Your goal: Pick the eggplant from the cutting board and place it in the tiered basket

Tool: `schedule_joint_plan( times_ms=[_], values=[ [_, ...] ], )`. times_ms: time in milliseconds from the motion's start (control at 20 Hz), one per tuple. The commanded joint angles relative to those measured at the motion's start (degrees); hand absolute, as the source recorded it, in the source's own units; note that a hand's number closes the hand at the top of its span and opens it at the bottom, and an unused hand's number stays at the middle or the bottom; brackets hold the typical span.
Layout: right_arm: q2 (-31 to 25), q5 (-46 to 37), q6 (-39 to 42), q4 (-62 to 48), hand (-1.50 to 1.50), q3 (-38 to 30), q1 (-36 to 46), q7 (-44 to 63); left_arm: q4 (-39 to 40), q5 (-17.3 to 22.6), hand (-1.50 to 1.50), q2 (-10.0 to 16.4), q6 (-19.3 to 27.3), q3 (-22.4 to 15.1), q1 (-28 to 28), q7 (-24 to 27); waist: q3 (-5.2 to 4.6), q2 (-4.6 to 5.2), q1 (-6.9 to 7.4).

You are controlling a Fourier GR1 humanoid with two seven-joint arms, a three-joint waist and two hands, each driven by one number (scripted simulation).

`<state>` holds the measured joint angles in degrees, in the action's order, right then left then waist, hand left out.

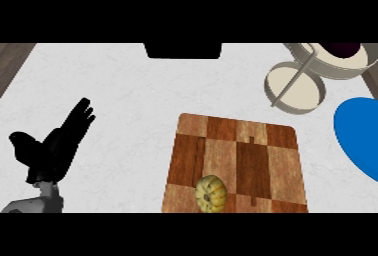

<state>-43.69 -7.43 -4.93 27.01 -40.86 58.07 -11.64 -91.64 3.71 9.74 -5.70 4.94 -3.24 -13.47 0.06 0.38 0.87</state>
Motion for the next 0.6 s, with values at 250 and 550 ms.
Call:
schedule_joint_plan(
  times_ms=[250, 550],
  values=[
    [-15.9, 4.7, 11.4, -7.6, -1.5, -5.9, -8.1, -5.4, -0.4, 0.2, 0.0, -0.3, -0.3, 0.0, -0.5, 0.1, 0.15, 0.37, 0.3],
    [-20.8, 6.4, 16.0, -11.6, -1.5, -7.8, -11.3, -8.8, -0.8, 0.8, 0.0, 0.0, -0.4, 0.6, -1.4, -1.1, 0.2, 0.36, 0.64]
  ],
)
